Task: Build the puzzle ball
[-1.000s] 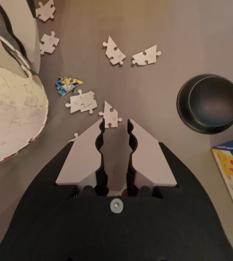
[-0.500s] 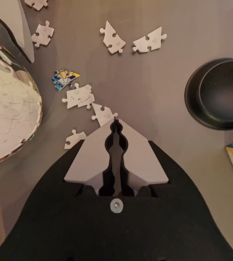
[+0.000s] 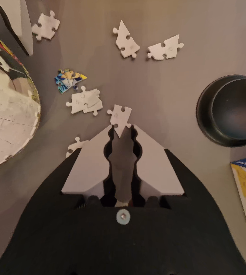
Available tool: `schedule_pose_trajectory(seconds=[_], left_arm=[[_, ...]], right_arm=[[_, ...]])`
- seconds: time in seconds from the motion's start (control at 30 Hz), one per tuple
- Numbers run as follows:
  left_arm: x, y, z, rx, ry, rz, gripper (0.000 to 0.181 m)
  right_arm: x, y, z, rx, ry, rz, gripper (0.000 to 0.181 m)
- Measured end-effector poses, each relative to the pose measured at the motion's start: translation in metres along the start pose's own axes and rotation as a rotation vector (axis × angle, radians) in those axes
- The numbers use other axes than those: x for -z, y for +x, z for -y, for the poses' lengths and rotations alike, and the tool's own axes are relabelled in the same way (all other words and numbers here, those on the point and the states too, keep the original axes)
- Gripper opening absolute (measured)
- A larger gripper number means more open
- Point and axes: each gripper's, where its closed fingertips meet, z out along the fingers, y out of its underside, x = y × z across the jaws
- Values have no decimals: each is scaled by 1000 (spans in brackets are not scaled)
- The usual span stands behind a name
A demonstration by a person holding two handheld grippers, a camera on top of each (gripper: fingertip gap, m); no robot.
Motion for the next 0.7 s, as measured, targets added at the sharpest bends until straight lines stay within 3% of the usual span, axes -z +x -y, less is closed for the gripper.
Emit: schedule_pose_trajectory(seconds=[0.4,0.47,0.7], left_arm=[[2,1,3,-10,8,10,28],[4,0,4,-12,15,13,31],[15,-1,19,-26,78,51,48]], right_arm=[[5,2,-6,73,-7,29,13],[12,1,0,70,29,40,1],[19,0,-5,113,4,23,0]])
